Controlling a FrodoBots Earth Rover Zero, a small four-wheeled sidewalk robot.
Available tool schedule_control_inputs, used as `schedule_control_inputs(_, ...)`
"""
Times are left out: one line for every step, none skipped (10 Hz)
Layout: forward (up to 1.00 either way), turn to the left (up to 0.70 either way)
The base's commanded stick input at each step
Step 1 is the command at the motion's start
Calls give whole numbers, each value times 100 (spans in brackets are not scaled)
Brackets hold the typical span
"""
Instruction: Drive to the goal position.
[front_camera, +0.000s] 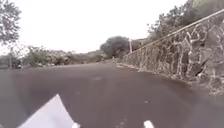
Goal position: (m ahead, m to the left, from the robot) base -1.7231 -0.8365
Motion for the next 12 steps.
schedule_control_inputs(50, 0)
schedule_control_inputs(50, 0)
schedule_control_inputs(50, 0)
schedule_control_inputs(50, 0)
schedule_control_inputs(50, 0)
schedule_control_inputs(50, 0)
schedule_control_inputs(50, 0)
schedule_control_inputs(50, 0)
schedule_control_inputs(50, 0)
schedule_control_inputs(50, 0)
schedule_control_inputs(50, 0)
schedule_control_inputs(50, 0)
